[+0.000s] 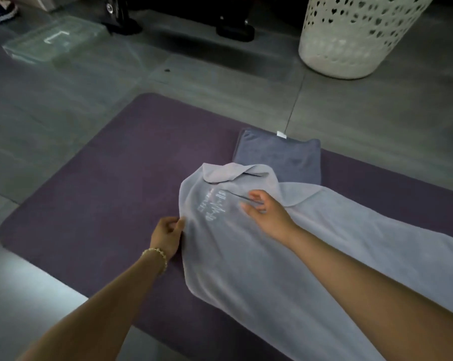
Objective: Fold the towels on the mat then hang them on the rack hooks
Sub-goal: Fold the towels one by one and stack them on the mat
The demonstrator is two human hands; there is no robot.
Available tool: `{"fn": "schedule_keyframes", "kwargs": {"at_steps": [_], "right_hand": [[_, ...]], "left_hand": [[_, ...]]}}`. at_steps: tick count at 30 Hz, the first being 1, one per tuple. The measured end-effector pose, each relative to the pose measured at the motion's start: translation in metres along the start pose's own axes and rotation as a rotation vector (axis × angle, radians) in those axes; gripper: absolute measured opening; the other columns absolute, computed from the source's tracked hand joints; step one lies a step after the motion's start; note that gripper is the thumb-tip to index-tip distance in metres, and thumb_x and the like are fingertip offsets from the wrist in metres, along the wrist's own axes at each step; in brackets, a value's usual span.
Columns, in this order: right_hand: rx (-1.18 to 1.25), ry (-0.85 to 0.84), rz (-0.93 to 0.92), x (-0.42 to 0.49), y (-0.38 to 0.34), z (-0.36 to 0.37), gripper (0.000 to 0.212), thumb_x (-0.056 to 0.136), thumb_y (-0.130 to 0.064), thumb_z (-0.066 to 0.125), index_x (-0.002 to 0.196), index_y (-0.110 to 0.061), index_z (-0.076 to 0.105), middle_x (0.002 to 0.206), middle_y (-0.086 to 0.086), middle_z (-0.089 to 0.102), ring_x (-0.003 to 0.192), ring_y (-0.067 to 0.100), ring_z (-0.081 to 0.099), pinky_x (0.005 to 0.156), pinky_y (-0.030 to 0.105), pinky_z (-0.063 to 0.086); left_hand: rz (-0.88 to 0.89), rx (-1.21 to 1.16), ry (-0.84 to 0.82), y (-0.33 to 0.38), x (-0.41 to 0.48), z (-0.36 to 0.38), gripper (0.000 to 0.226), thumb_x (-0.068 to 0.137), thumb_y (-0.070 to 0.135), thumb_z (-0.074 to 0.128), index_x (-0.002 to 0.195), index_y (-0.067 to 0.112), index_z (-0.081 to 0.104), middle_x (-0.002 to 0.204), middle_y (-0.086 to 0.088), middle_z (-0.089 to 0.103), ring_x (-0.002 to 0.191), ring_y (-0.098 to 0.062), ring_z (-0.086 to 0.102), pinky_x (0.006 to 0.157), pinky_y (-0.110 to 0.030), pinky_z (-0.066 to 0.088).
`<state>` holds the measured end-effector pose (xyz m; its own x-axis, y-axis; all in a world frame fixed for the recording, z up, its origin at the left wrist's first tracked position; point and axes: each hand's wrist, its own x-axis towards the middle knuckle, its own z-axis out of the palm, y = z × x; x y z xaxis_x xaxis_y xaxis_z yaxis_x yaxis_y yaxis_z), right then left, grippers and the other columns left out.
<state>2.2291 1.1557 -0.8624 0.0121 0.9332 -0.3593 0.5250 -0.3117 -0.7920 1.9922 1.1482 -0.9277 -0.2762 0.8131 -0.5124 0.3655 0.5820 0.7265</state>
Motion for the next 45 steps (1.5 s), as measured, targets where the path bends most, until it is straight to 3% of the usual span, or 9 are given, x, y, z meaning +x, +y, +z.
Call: {"fn": "schedule_keyframes", "kwargs": {"at_steps": [9,18,21,25,27,30,35,39,45], "right_hand": [[0.499,0.123,0.183,0.084,-0.041,0.034,0.017,0.094,-0.028,0.058,0.106,-0.017,0.055,0.086,-0.004,0.061,0.075,0.013,0.06,0.065,0.022,0.048],[0.316,-0.03,0.131,0.089,-0.062,0.036,0.022,0.096,-0.026,0.055,0.092,-0.006,0.062,0.084,0.004,0.065,0.073,0.01,0.06,0.068,0.012,0.05],[0.494,-0.088,0.18,0.093,-0.08,0.031,0.018,0.099,-0.019,0.047,0.088,-0.007,0.055,0.083,0.01,0.062,0.072,0.017,0.062,0.068,0.025,0.057],[0.713,-0.052,0.157,0.109,-0.105,0.014,0.014,0.101,-0.023,0.043,0.101,-0.015,0.054,0.098,0.003,0.061,0.08,0.013,0.065,0.07,0.027,0.056],[0.633,-0.092,0.131,0.115,-0.105,0.009,0.03,0.101,-0.031,0.041,0.13,-0.022,0.046,0.12,-0.004,0.051,0.103,0.014,0.057,0.088,0.031,0.049],[0.419,-0.1,0.126,0.102,-0.089,0.018,0.031,0.1,-0.029,0.047,0.13,-0.023,0.049,0.118,-0.004,0.054,0.087,0.01,0.058,0.076,0.025,0.046],[0.172,-0.168,0.029,0.054,-0.035,0.064,0.01,0.095,-0.013,0.057,0.103,-0.019,0.058,0.1,0.005,0.062,0.073,0.006,0.056,0.063,0.011,0.043],[-0.016,-0.152,-0.078,0.009,0.009,0.097,0.018,0.091,-0.015,0.062,0.109,-0.014,0.062,0.11,-0.001,0.061,0.087,0.01,0.059,0.075,0.005,0.043],[-0.153,-0.063,-0.247,-0.017,0.018,0.11,0.033,0.093,-0.027,0.059,0.124,-0.014,0.06,0.129,-0.003,0.055,0.121,0.011,0.051,0.104,0.019,0.035]], "left_hand": [[-0.021,-0.195,-0.324,0.02,0.031,-0.002,0.039,0.082,0.037,0.071,0.107,0.007,0.067,0.102,-0.006,0.072,0.094,-0.019,0.068,0.089,-0.036,0.054],[-0.215,-0.412,-0.714,0.027,0.027,-0.03,0.038,0.086,0.026,0.068,0.118,0.008,0.062,0.116,-0.01,0.068,0.108,-0.022,0.065,0.096,-0.036,0.051],[-0.21,-0.454,-0.791,0.021,0.024,-0.039,0.039,0.071,0.028,0.081,0.103,0.011,0.066,0.084,-0.006,0.068,0.073,-0.012,0.061,0.075,-0.024,0.05],[-0.16,-0.405,-0.713,0.035,0.016,-0.05,0.015,0.09,0.027,0.06,0.08,0.016,0.06,0.052,0.007,0.04,0.039,-0.003,0.033,0.038,-0.012,0.031],[0.003,-0.247,-0.551,0.034,0.024,-0.06,0.011,0.089,0.024,0.064,0.088,0.015,0.059,0.056,0.006,0.045,0.042,-0.002,0.037,0.04,-0.015,0.036],[0.18,-0.038,-0.273,0.016,0.041,-0.081,0.013,0.085,0.017,0.069,0.077,0.016,0.059,0.062,0.005,0.052,0.056,-0.006,0.049,0.057,-0.018,0.043],[0.138,0.276,-0.441,-0.022,0.035,-0.094,0.03,0.08,0.044,0.071,0.092,0.016,0.07,0.086,0.002,0.069,0.081,-0.013,0.062,0.08,-0.022,0.05],[0.218,0.025,-0.318,-0.024,0.015,-0.094,0.063,0.071,0.059,0.069,0.089,0.0,0.057,0.074,-0.001,0.055,0.068,-0.013,0.05,0.066,-0.031,0.046],[0.319,0.072,0.002,-0.018,0.006,-0.111,0.024,0.092,0.028,0.06,0.079,0.012,0.047,0.067,0.002,0.045,0.06,-0.012,0.041,0.055,-0.025,0.038]]}}
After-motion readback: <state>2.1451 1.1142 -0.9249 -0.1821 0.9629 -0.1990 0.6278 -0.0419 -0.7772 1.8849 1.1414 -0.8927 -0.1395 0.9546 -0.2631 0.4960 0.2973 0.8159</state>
